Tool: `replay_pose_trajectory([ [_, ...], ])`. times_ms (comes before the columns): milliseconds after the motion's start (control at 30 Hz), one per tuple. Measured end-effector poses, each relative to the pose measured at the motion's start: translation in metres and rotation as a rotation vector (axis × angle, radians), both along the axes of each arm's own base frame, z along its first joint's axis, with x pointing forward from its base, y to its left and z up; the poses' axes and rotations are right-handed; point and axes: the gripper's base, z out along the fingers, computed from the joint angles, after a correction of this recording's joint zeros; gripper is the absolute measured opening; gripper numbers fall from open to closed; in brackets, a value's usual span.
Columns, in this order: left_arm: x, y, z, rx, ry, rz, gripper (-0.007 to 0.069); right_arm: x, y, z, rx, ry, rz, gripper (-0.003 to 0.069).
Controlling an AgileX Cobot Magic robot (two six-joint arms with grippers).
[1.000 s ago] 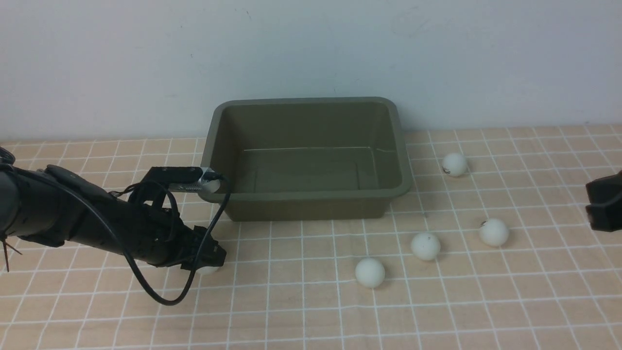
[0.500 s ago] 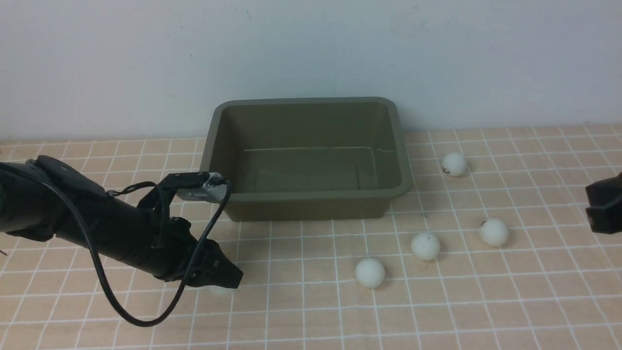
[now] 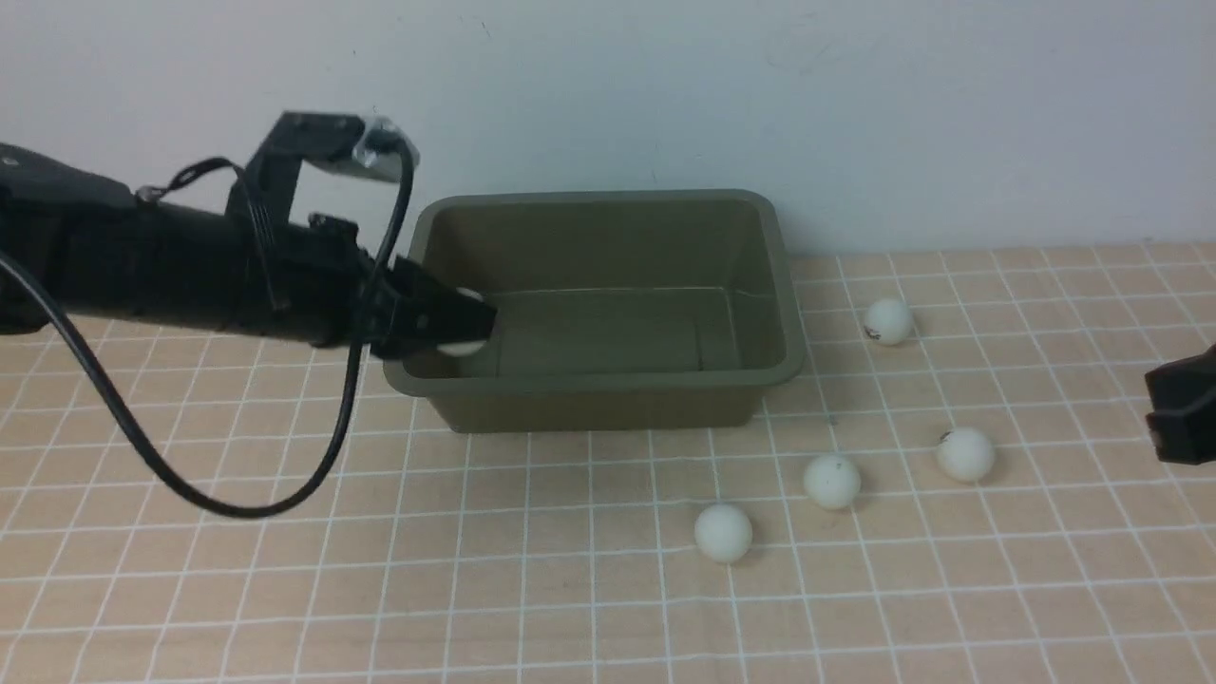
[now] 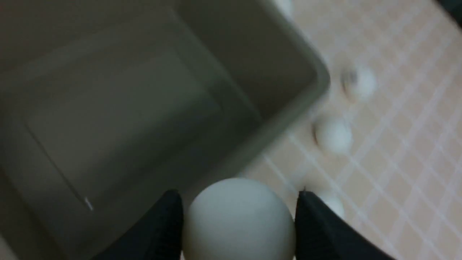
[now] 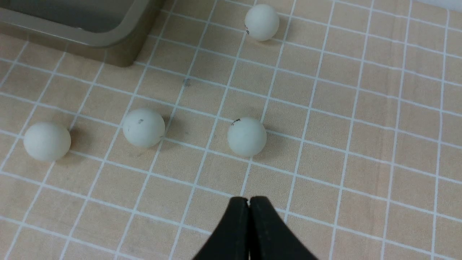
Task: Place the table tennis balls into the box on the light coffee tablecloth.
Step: 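Drop the ball into the bin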
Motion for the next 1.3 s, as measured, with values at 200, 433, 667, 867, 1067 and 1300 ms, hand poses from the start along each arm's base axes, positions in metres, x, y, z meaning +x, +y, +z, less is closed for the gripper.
replay_pose_trajectory([
  [200,0.022,0.012,0.015,-0.028,-0.199,0.223,0.0318,0.000,0.001,0.000,0.018,0.001,-0.003,-0.0016],
  [433,0.042,0.016,-0.018,0.133,-0.279,0.183,0.0318,0.000,0.002,0.000,0.042,0.003,-0.006,-0.0016],
  [667,0.055,0.010,-0.075,0.116,-0.156,0.099,0.0318,-0.001,0.003,0.000,0.045,0.019,-0.003,-0.0016],
  [867,0.056,0.008,-0.085,0.104,-0.138,0.078,0.0318,-0.002,0.003,-0.001,0.045,0.036,0.000,-0.0016],
  [1067,0.056,0.007,-0.084,0.120,-0.161,0.055,0.0347,-0.003,0.003,-0.002,0.046,0.044,0.002,-0.0016],
  [1300,0.056,0.007,-0.084,0.124,-0.166,0.052,0.0475,-0.003,0.003,-0.002,0.047,0.050,0.003,-0.0016],
])
